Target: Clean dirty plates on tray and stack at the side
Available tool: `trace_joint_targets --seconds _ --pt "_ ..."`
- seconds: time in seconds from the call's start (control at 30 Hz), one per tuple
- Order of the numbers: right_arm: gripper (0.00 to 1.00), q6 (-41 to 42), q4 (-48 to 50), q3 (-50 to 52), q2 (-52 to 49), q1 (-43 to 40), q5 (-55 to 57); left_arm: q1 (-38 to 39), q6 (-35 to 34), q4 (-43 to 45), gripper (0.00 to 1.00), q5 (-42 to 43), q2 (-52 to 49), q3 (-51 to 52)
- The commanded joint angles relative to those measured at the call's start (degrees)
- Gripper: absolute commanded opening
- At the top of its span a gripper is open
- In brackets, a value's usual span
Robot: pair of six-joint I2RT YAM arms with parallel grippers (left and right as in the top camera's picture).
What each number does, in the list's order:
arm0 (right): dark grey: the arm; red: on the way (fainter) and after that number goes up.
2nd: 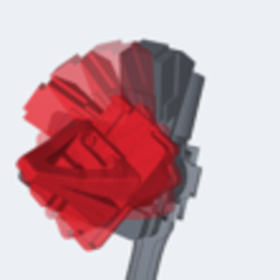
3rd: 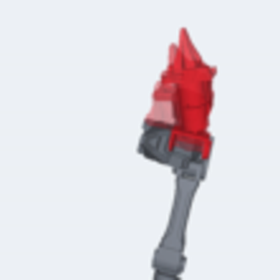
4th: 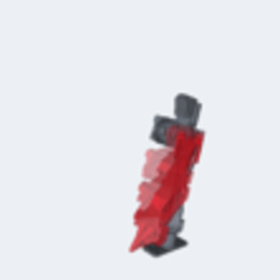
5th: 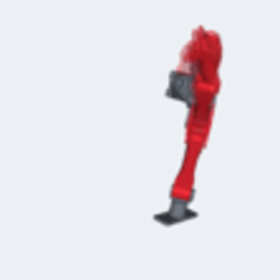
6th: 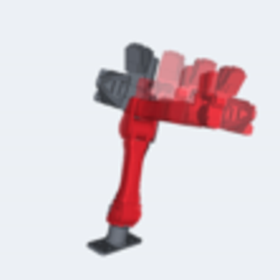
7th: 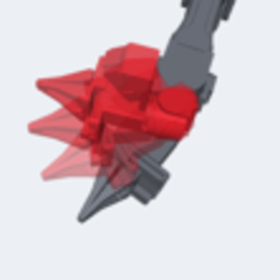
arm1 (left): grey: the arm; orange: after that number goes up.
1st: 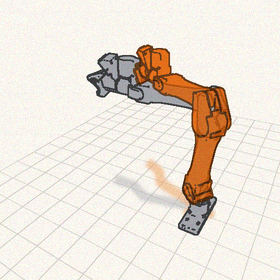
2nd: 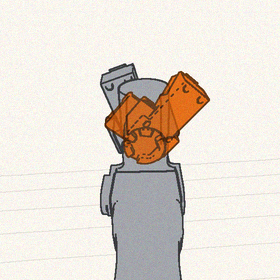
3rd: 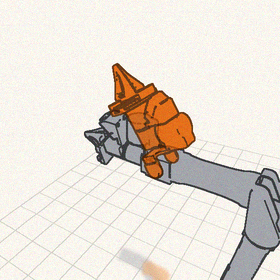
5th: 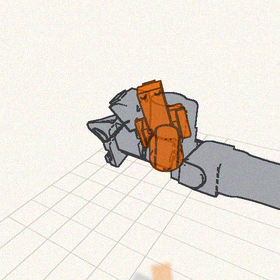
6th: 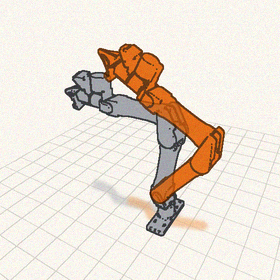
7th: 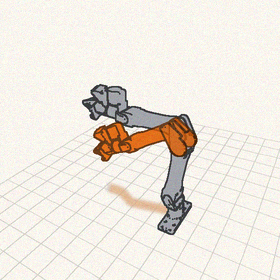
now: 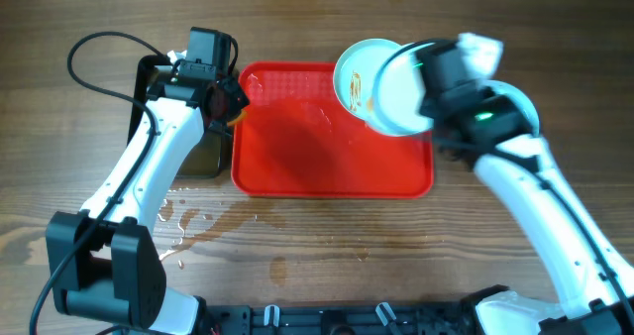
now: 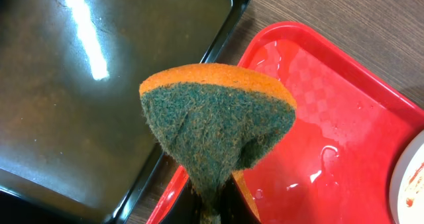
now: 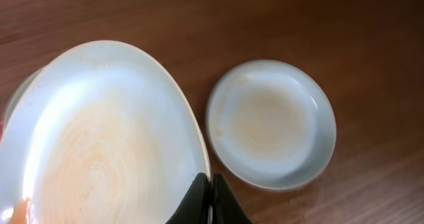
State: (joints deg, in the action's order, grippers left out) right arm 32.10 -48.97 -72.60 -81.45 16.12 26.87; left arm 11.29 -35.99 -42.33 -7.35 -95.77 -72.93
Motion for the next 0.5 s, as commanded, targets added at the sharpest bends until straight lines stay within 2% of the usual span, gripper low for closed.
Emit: trace_joint_targets --seconds 0.0,0.17,0.33,0.4,0.43,0.47 --pt "0.04 1.18 -2.64 0.09 0.79 -14.36 -17.53 0.11 -0.70 0.00 0.04 0.55 0.20 -0.42" --pt "0.04 0.87 -0.94 5.53 -3.67 -30.73 -20.35 0.11 -0.70 0.50 0.04 0.50 0.17 -0.42" --pt "0.05 0.90 2.21 7.80 -12.63 -33.88 -20.55 0.11 -0.70 0.72 0.04 0.50 0.17 -0.42" --pt "0.27 0.81 3.58 7.80 -15.17 -33.88 -21.20 0.11 -0.70 0.92 0.04 0.50 0.17 -0.42" --pt "0.43 0.79 4.04 7.78 -15.56 -33.88 -21.22 0.11 -0.70 0.92 0.04 0.52 0.17 -0.42" --pt "0.47 -0.09 4.46 7.43 -15.54 -33.88 -22.21 0.11 -0.72 0.90 0.04 0.52 0.17 -0.42"
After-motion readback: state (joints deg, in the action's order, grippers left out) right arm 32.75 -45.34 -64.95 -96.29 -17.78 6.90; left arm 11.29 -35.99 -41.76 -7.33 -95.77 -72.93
